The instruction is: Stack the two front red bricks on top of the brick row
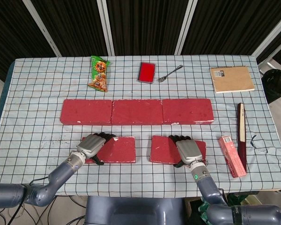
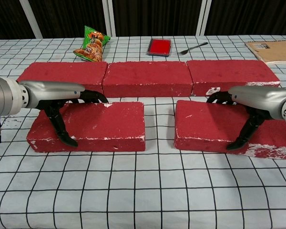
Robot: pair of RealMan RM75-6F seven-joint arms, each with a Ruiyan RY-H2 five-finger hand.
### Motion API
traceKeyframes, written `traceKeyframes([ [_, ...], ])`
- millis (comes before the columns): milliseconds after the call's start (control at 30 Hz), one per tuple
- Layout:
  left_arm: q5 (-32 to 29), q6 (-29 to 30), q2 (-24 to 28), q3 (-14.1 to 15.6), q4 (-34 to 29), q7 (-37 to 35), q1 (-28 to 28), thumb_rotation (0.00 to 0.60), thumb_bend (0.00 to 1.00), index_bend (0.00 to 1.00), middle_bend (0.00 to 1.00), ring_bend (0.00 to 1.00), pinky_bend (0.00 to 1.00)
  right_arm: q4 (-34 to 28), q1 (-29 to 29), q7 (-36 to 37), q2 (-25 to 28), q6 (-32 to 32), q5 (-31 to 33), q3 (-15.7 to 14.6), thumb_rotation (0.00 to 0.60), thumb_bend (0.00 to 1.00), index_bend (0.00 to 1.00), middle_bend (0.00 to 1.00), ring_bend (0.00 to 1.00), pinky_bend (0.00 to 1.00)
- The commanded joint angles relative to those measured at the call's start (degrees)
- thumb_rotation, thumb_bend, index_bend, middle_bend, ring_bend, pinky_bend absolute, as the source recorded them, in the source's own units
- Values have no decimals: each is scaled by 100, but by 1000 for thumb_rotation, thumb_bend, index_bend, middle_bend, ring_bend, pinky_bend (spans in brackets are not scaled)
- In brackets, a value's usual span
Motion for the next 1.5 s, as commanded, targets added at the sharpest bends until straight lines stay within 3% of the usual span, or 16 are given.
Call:
traceKeyframes([
  [33,-34,-3,-7,6,20,15,-13,600,240,160,196,96,206,11,2,2,-6,-9,10,1,600,47,200,222,205,190],
  [1100,263,-4,225,-56,-134,-237,61,600,240,166,196,96,205,-94,60,-104,-30,82,25,69,600,49,200,223,205,189],
  [1500,840,166,959,-309,-532,-682,233,600,239,167,189,95,191,-459,-34,97,483,208,-227,194,600,49,200,222,205,190],
])
